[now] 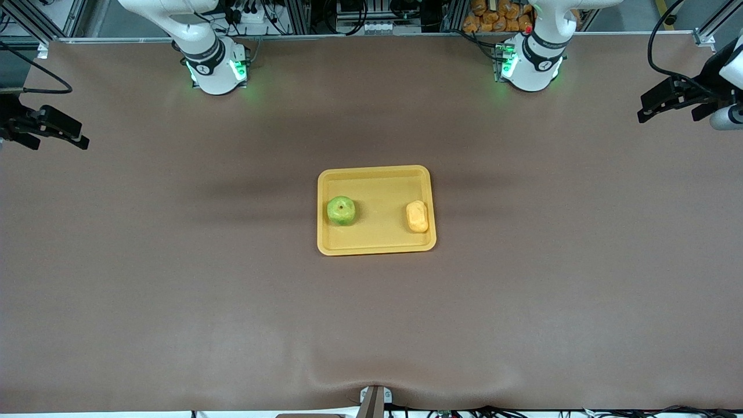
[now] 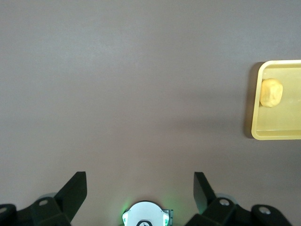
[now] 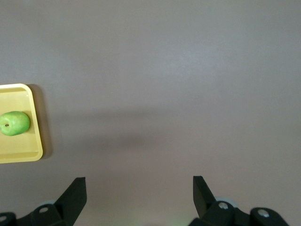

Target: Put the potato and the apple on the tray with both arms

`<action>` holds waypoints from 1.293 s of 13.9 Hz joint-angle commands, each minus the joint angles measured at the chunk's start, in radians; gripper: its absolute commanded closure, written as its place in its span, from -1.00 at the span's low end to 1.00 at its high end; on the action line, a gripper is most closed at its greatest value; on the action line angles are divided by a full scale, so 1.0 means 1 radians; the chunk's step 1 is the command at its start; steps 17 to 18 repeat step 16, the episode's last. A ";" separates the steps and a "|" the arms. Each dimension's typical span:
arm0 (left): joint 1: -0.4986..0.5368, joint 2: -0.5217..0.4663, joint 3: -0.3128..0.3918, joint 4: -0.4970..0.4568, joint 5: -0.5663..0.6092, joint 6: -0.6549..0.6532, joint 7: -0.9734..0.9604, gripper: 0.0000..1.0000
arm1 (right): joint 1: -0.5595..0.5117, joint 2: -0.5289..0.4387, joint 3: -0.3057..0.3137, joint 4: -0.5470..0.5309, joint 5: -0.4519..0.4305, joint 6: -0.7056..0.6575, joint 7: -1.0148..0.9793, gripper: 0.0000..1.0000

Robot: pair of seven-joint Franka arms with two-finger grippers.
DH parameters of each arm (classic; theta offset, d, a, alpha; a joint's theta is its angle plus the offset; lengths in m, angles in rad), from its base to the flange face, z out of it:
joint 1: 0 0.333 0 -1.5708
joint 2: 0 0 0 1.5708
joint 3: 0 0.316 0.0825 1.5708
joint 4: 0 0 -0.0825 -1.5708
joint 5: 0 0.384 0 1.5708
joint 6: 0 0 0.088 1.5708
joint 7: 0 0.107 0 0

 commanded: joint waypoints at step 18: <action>0.004 -0.002 -0.001 0.012 -0.021 -0.021 -0.001 -1.00 | 0.034 -0.020 -0.017 -0.009 -0.023 -0.021 0.085 -1.00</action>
